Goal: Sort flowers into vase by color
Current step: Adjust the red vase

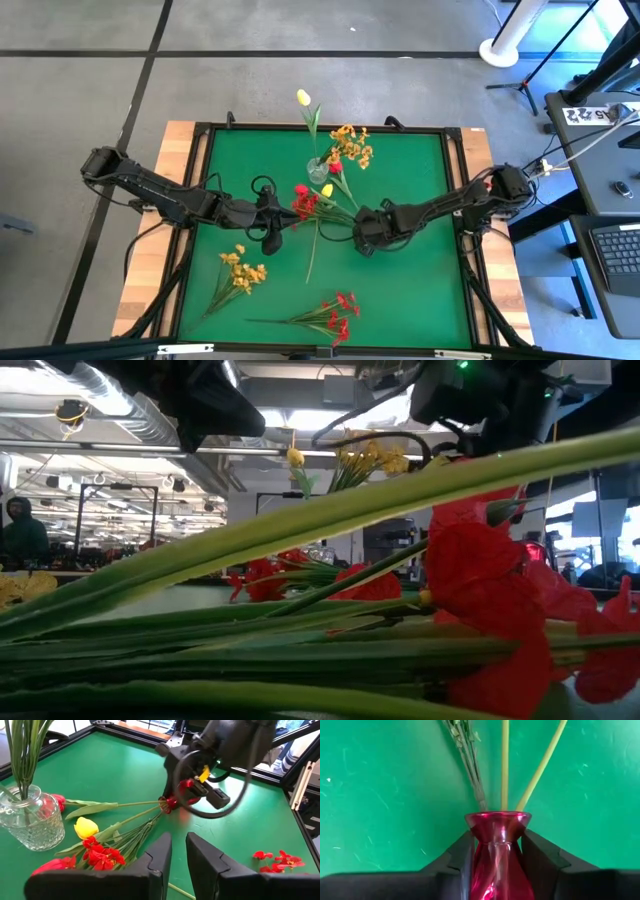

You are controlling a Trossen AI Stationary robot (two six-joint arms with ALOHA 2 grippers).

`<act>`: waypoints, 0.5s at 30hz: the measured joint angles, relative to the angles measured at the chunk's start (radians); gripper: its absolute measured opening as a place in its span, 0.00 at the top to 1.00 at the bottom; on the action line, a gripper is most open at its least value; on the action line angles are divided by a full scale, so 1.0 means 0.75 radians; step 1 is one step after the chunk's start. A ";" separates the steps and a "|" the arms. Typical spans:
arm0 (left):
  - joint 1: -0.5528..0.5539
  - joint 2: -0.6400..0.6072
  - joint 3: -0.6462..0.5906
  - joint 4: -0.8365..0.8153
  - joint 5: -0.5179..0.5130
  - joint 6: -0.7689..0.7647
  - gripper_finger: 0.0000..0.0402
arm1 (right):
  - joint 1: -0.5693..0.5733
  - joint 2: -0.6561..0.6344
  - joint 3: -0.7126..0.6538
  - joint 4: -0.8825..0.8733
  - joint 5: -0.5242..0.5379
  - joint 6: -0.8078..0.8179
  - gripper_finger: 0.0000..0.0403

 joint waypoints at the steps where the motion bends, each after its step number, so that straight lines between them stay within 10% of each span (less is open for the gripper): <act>1: 0.000 0.000 0.000 -0.001 0.000 -0.001 0.86 | 0.015 -0.004 -0.001 -0.001 0.020 0.005 0.68; 15: 0.000 0.000 0.000 -0.004 0.000 -0.028 0.86 | 0.305 -0.058 -0.003 0.040 0.276 0.237 0.70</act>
